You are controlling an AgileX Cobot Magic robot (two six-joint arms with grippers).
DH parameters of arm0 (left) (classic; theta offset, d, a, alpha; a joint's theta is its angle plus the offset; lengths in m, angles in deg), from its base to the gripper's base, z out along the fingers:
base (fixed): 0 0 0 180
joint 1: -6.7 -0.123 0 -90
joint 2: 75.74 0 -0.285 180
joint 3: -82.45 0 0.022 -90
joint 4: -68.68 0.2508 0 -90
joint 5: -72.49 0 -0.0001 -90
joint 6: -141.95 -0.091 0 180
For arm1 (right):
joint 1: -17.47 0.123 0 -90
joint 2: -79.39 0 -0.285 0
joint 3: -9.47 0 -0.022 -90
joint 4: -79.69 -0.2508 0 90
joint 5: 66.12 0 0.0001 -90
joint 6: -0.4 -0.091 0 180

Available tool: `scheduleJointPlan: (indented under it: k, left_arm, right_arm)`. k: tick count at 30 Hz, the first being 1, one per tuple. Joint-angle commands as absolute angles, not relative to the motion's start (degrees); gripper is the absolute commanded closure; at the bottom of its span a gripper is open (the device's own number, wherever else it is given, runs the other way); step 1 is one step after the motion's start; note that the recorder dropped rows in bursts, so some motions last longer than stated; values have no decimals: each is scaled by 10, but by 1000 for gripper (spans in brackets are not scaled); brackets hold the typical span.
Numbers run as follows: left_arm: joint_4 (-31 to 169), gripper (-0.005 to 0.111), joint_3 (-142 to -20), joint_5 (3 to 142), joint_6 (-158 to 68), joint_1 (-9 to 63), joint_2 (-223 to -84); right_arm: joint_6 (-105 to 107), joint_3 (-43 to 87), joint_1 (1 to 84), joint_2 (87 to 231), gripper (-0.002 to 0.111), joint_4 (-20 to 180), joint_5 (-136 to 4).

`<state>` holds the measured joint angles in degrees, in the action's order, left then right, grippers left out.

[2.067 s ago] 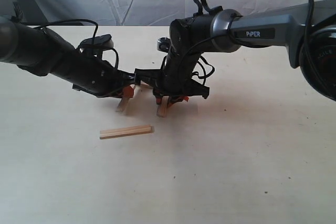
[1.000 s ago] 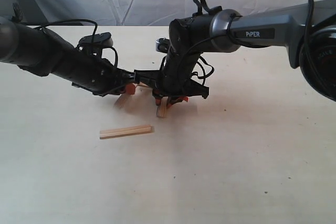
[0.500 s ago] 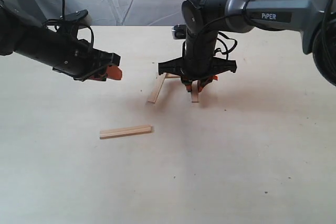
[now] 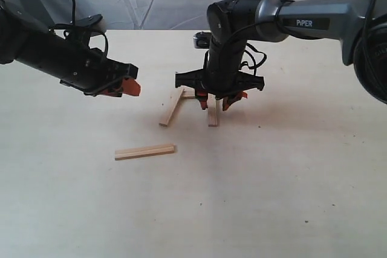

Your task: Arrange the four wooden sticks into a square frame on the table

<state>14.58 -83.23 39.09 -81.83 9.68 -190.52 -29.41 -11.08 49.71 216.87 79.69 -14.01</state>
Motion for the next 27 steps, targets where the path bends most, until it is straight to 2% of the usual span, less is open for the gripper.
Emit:
scheduleJointPlan:
  k: [1,4,6,10,15,19,27]
  left_arm:
    - [149,63,-832,377,-816,98,-1902]
    - [177,63,-832,337,-810,82,-1894]
    - [180,64,-832,308,-789,54,-1866]
    - [203,64,-832,241,-764,-20,-1775]
    - [235,64,-832,251,-740,-28,-1732]
    - [226,64,-813,322,-740,-28,-1732]
    - [215,64,-813,335,-740,-28,-1733]
  right_arm:
    - [-283,-113,495,2148,61,797,-116]
    - [-210,-113,505,2113,61,790,-85]
    - [-110,-109,540,2091,61,800,-67]
    - [131,-84,612,2080,62,719,-120]
    - [418,-84,642,2098,62,612,-146]
    - [475,-84,642,2137,62,621,-164]
    - [534,-84,642,2176,63,622,-213]
